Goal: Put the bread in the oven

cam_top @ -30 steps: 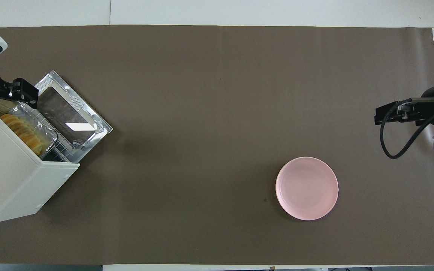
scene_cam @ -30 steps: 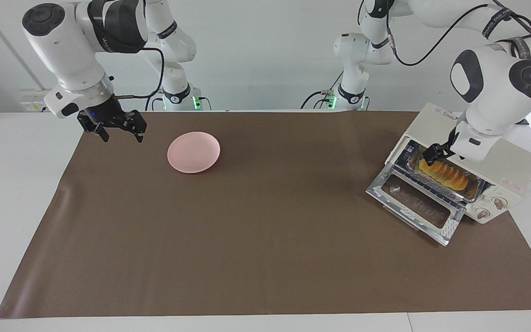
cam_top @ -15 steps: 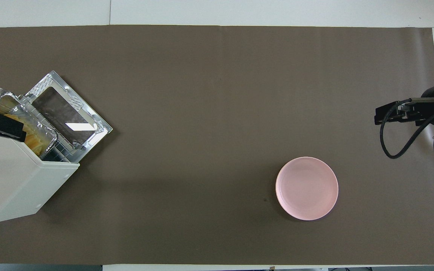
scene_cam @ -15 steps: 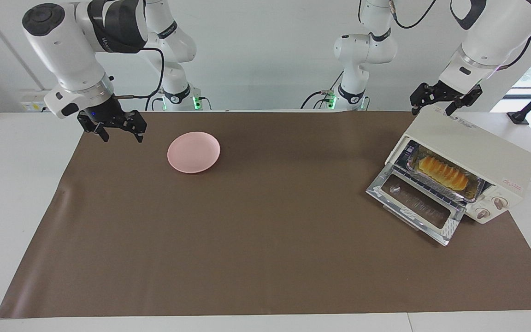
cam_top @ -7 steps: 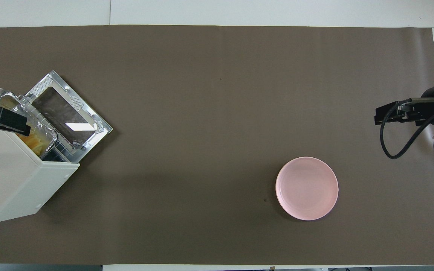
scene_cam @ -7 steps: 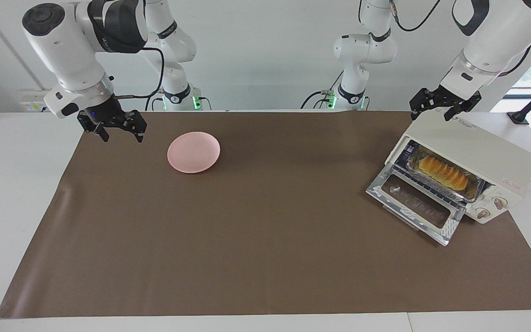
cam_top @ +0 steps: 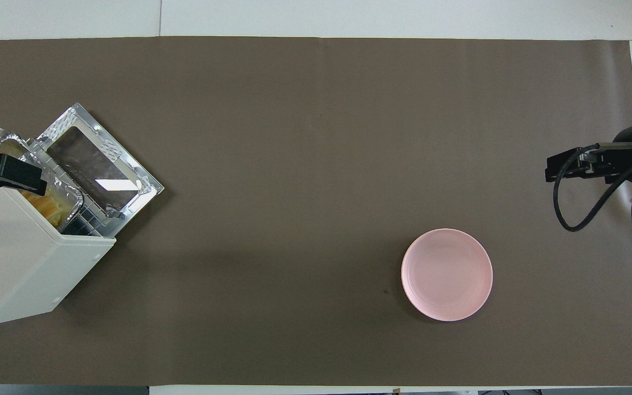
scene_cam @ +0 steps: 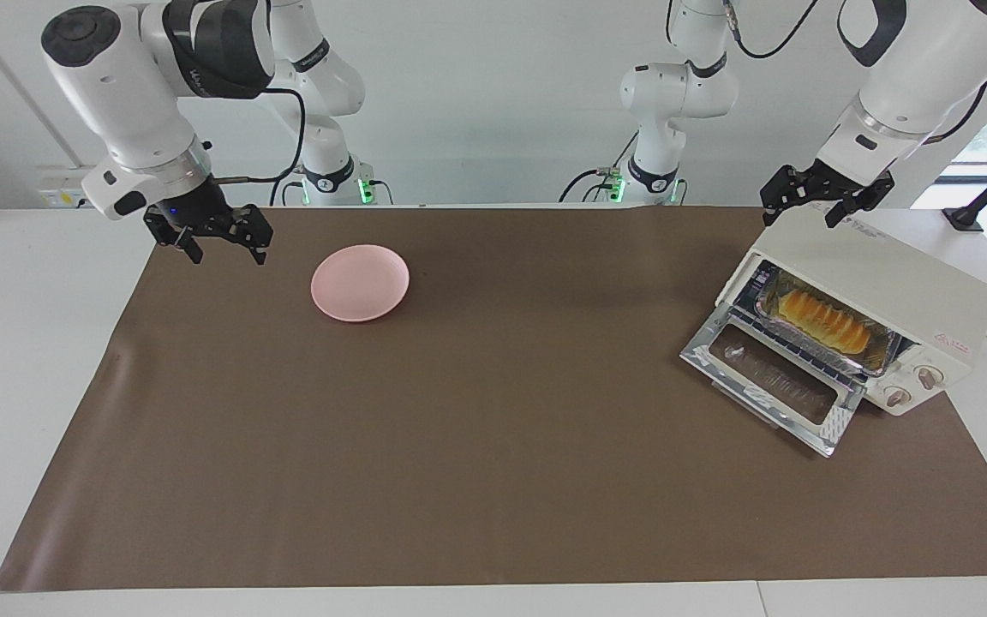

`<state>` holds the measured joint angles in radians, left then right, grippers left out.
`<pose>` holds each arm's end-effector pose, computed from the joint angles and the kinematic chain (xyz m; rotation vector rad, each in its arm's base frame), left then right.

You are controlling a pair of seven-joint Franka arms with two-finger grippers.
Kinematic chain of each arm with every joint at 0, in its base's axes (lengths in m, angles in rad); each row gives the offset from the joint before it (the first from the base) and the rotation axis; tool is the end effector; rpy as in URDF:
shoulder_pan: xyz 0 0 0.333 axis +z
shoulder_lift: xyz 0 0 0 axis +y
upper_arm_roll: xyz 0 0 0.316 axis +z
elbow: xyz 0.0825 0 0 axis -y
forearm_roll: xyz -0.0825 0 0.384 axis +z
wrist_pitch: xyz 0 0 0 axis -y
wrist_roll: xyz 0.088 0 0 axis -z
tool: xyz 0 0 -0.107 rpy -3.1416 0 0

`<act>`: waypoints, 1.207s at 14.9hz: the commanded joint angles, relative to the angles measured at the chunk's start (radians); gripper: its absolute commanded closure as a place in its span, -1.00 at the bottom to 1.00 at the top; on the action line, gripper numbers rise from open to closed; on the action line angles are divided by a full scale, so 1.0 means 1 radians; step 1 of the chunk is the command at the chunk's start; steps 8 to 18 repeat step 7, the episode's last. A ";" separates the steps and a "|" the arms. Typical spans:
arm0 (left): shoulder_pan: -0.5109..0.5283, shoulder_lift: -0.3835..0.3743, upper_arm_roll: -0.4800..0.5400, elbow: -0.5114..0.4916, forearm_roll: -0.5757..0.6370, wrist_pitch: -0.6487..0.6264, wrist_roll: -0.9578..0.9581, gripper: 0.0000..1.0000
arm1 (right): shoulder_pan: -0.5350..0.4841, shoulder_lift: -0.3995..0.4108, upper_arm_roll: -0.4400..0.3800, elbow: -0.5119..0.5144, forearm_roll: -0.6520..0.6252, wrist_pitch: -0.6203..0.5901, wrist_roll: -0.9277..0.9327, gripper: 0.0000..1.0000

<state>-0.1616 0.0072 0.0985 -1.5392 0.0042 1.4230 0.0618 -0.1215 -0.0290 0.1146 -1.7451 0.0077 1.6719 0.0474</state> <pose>0.5397 -0.0338 0.6232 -3.1246 0.1948 0.1933 0.5484 -0.0023 0.5664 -3.1362 0.0868 0.0698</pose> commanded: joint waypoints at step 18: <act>-0.006 -0.004 -0.002 -0.010 -0.015 0.024 0.015 -1.00 | -0.012 -0.008 0.010 0.001 -0.015 -0.005 -0.006 -1.00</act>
